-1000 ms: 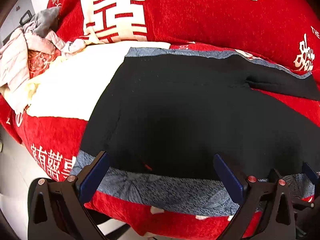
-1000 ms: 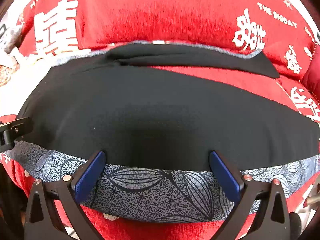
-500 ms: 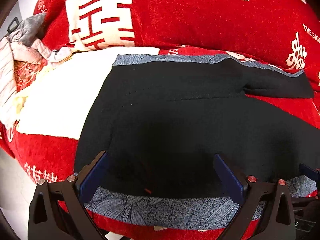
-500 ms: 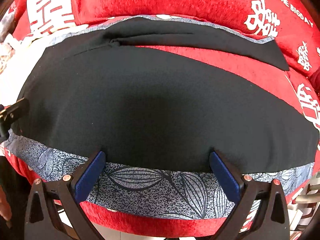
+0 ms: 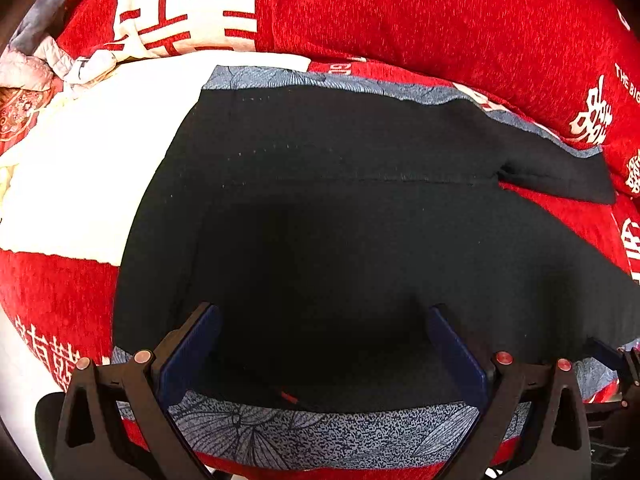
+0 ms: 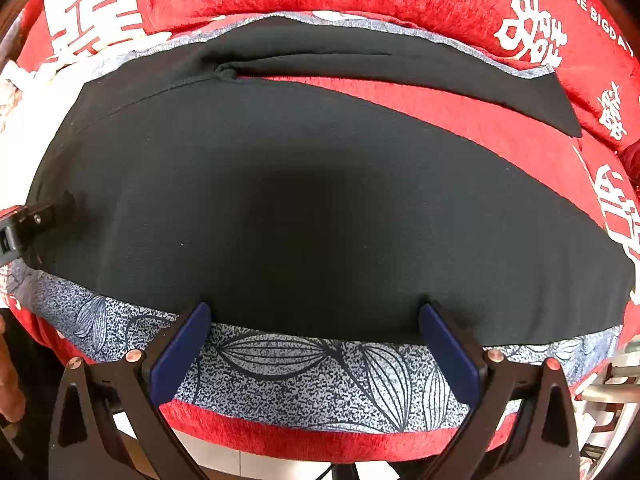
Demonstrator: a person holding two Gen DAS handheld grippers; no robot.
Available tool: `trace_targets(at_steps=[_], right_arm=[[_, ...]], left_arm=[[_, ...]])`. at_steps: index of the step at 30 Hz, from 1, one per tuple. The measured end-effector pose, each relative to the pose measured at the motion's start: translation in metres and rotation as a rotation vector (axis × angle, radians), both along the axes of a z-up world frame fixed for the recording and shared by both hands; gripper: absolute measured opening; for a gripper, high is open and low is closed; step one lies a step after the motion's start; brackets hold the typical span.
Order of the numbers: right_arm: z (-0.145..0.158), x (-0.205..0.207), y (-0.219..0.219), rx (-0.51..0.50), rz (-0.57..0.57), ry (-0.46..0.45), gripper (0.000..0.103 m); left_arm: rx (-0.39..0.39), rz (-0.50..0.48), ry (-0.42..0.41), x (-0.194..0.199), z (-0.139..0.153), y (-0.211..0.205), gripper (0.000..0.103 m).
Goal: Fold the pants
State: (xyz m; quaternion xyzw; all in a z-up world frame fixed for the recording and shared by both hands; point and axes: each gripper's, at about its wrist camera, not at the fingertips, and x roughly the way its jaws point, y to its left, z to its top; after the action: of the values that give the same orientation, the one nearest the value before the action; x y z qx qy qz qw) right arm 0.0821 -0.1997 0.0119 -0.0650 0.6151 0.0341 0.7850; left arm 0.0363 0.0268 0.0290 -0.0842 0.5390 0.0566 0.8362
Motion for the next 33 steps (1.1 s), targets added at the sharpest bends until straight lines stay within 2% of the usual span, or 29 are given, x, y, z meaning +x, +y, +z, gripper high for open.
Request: trace_targets(at_steps=[10,16,19,22,26,29,33], right_arm=[[0.041,0.029,0.024,0.019,0.080,-0.123,0.103],[0.053,0.075,0.038,0.020,0.177,-0.170,0.103],[0.056,0.107,0.052,0.008,0.263,-0.187,0.103],[0.055,0.144,0.065,0.032,0.354,-0.190,0.103],[0.045,0.199,0.088,0.086,0.479,-0.146,0.103],[0.024,0.238,0.112,0.079,0.612,-0.096,0.103],[-0.006,0.268,0.129,0.080,0.735,-0.024,0.103]], left_arm=[[0.016,-0.021,-0.027,0.018,0.014,0.007,0.103],[0.002,-0.038,0.009,0.054,0.015,0.016,0.103],[0.016,-0.042,0.029,0.074,0.014,0.019,0.103],[-0.009,-0.035,0.045,0.095,0.013,0.025,0.103],[-0.019,-0.024,0.060,0.111,0.008,0.029,0.103],[-0.025,-0.014,0.083,0.118,-0.001,0.032,0.103],[-0.029,-0.010,0.105,0.124,-0.010,0.035,0.103]])
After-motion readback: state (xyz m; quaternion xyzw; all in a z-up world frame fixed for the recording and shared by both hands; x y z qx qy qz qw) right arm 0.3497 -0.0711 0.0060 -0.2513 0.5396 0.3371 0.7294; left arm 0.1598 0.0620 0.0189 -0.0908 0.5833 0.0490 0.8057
